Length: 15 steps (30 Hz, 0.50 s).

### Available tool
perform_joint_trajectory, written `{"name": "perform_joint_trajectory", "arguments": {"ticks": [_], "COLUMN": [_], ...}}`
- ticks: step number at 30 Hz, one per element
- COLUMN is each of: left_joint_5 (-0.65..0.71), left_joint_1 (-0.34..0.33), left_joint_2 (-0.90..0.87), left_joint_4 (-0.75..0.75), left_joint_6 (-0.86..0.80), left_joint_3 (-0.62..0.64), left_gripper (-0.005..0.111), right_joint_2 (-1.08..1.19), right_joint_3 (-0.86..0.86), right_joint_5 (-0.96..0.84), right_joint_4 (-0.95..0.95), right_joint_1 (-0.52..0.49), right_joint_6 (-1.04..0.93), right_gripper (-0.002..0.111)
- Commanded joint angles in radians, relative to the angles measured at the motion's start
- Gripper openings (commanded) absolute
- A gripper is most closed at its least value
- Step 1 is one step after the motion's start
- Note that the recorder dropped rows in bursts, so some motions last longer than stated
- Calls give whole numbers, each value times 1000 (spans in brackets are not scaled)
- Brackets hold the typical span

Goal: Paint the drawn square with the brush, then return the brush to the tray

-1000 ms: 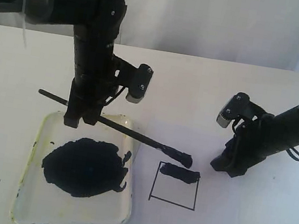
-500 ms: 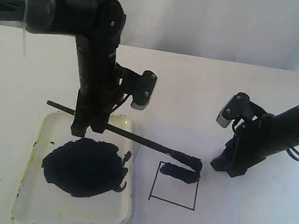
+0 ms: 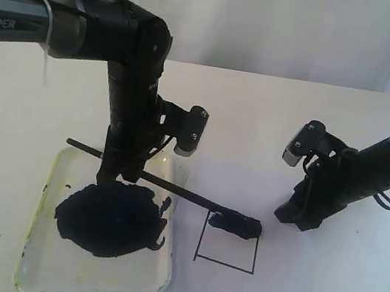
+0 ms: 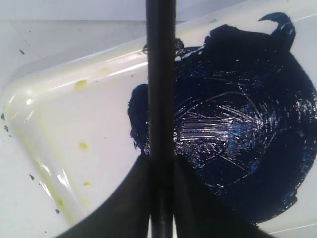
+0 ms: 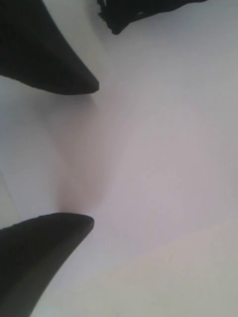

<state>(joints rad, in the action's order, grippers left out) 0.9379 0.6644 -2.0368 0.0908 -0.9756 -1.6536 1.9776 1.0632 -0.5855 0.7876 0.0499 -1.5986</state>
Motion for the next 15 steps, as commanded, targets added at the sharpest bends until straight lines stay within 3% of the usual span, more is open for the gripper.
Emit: {"name": "perform_joint_trajectory", "arguments": {"ticks": [1, 15], "left_joint_5": [20, 26], "left_joint_1": [6, 6], "left_joint_2": [-15, -30], "left_joint_4": [-9, -18], "left_joint_6": [-1, -34], "left_joint_3": [7, 7], "left_gripper": [0, 0], "right_joint_2": [19, 19], "right_joint_3": [-8, -8], "right_joint_5": [17, 15], "right_joint_4": [-21, -21], "right_joint_1": [-1, -1], "right_joint_6": [3, 3], "right_gripper": [64, 64]}}
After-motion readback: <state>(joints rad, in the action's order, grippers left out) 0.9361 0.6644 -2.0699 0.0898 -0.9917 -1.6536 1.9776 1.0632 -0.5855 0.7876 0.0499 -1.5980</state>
